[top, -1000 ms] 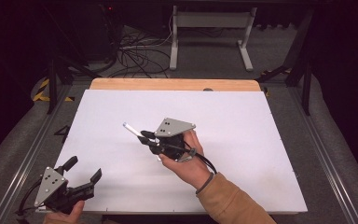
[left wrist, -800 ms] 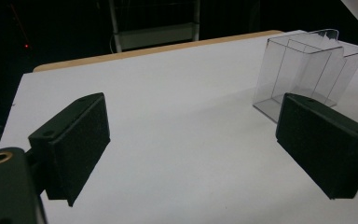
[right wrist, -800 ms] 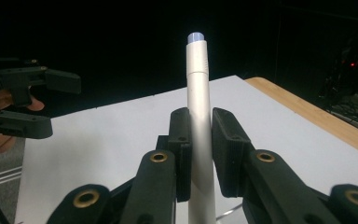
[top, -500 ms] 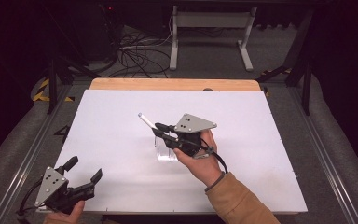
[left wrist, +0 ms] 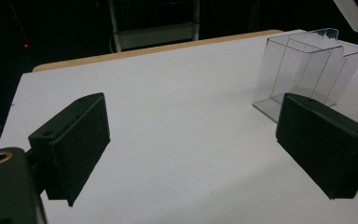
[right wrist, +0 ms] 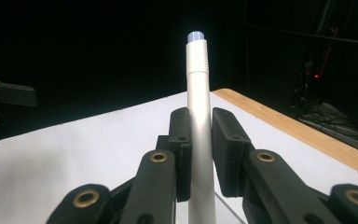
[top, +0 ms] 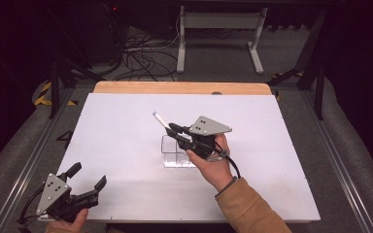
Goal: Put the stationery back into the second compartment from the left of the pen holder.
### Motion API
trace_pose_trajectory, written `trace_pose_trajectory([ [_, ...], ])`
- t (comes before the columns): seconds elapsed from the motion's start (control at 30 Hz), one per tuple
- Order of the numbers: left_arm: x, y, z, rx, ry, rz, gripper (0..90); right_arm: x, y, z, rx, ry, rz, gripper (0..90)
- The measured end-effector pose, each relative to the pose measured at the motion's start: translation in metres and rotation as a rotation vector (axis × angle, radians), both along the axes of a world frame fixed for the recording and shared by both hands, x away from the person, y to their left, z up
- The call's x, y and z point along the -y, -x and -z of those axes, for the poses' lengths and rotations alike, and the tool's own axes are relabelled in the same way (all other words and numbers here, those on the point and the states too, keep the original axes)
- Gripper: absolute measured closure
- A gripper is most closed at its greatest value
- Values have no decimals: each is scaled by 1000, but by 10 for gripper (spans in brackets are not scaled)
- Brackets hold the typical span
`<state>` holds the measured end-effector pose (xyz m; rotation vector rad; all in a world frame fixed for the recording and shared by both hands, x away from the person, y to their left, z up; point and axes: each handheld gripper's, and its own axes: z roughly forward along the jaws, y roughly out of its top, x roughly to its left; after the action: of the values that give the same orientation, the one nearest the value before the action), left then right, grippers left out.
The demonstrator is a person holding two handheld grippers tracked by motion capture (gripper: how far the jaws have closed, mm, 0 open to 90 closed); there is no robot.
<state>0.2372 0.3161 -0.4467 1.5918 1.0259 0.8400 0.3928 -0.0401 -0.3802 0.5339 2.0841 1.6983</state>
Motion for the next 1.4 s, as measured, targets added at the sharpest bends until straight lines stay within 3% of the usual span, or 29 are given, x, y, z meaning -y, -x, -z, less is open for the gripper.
trace_pose_trajectory([
  [0.23, 0, 0, 0, 2, 1, 2, 106, 2, -5, 3, 0, -6, 37, 788],
  [0.63, 0, 0, 0, 0, 0, 0, 106, -6, -8, 16, 15, -7, 46, 787],
  [1.1, 0, 0, 0, -3, 3, 1, 106, -9, -13, 27, -8, 32, 55, 786],
  [1.4, 1, 0, 0, -1, 6, -1, 106, -5, -12, 34, -29, 30, 55, 785],
])
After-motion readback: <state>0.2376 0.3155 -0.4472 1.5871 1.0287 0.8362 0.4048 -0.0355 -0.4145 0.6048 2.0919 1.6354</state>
